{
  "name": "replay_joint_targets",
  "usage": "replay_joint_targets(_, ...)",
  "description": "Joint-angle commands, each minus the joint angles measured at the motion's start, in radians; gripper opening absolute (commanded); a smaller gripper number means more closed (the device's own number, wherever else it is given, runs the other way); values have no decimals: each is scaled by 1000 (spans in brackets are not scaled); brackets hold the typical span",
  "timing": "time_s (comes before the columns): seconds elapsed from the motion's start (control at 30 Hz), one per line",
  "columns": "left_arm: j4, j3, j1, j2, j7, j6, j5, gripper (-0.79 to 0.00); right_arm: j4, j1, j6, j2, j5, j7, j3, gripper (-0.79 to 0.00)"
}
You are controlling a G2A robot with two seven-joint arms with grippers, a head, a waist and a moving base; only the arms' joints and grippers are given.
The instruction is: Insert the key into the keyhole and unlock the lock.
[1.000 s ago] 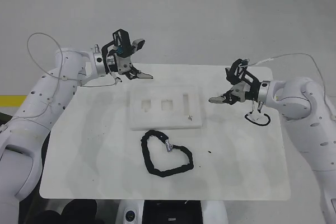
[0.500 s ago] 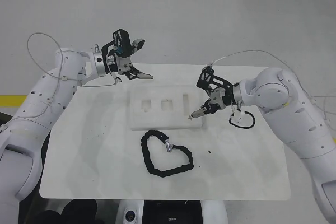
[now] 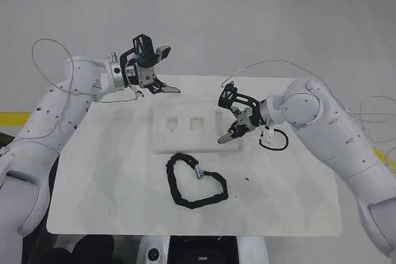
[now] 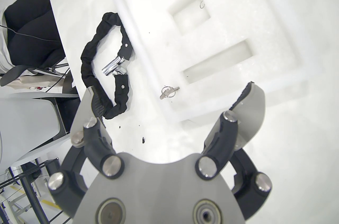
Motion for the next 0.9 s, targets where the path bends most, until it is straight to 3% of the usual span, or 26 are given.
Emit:
replay_joint_targets(0.0, 0, 0, 0, 0, 0, 0, 0, 0, 0, 0, 0, 0, 0, 0, 0, 0)
replay_joint_targets(0.3, 0, 0, 0, 0, 0, 0, 0, 0, 0, 0, 0, 0, 0, 0, 0, 0)
replay_joint_targets(0.6, 0, 0, 0, 0, 0, 0, 0, 0, -195, -57, 393, 14, -99, 39, 17, 0)
replay_joint_targets(0.87, 0, 0, 0, 0, 0, 0, 0, 0, -325, -97, 640, 15, -230, 92, -5, 0)
